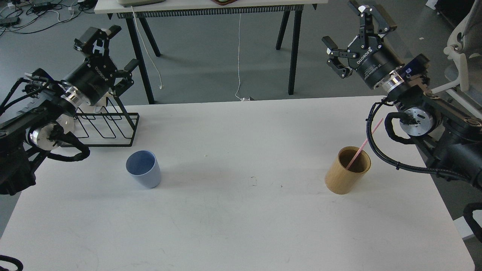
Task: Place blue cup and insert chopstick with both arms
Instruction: 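Move the left gripper down toward the blue cup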
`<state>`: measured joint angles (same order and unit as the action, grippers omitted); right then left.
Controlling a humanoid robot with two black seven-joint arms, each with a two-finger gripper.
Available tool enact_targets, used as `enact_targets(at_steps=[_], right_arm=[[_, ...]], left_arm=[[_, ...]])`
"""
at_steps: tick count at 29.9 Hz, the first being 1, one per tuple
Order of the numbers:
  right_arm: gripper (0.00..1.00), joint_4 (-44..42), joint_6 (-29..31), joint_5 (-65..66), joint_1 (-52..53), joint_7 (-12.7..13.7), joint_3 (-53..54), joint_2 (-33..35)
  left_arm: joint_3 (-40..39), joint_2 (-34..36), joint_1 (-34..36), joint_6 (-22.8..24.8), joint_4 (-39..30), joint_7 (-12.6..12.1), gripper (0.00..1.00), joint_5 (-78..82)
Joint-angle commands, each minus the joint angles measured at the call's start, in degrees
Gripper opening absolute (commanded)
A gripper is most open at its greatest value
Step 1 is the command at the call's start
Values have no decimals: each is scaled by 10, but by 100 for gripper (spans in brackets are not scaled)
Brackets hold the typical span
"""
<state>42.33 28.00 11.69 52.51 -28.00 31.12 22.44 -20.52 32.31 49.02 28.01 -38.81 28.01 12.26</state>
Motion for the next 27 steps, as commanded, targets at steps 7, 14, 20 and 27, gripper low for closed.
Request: enact_targets(at_steps=[7, 14, 20, 27], right_arm=[[97, 13, 0, 0, -3, 0, 1, 6], [97, 14, 0, -3, -17, 0, 7, 7], [97, 33, 0, -3, -17, 0, 24, 9], [97, 38, 0, -3, -17, 0, 63, 50]], left_arm=[[-14, 25, 0, 0, 0, 0, 100, -11], [-96, 21, -2, 0, 35, 0, 100, -18], [-93, 21, -2, 0, 2, 0, 100, -13], [-94, 55, 22, 0, -42, 0, 100, 63]])
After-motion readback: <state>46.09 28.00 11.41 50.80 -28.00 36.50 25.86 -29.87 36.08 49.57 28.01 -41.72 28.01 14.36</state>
